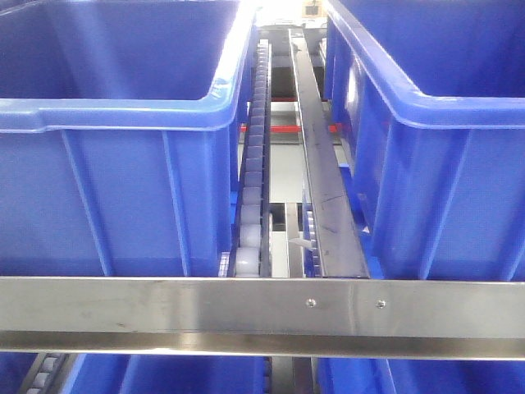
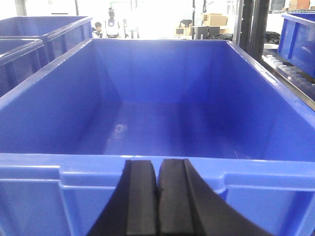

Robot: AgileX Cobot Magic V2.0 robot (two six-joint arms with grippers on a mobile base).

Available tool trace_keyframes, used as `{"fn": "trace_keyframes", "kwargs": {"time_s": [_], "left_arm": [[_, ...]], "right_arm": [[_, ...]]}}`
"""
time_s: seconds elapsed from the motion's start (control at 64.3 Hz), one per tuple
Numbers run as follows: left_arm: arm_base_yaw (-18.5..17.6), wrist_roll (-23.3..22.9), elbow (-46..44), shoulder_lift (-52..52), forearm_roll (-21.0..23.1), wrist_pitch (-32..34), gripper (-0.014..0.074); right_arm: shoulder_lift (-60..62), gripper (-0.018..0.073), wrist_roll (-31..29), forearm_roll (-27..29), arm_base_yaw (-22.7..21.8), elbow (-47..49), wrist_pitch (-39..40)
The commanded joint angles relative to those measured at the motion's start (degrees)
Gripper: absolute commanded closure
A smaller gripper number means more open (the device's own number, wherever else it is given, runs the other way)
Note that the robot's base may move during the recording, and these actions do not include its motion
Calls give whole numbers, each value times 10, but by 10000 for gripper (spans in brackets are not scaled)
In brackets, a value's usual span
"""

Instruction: Pick and sort blue part to right shelf

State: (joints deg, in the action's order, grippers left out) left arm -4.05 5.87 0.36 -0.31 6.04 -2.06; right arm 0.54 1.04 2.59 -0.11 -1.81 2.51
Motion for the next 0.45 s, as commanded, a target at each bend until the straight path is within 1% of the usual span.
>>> {"fn": "trace_keyframes", "kwargs": {"time_s": [0.0, 0.436], "left_arm": [[-4, -6, 14, -13, 5, 52, 472], [-4, -6, 14, -13, 5, 52, 472]], "right_arm": [[13, 546, -2, 1, -3, 13, 49], [13, 546, -2, 1, -3, 13, 49]]}}
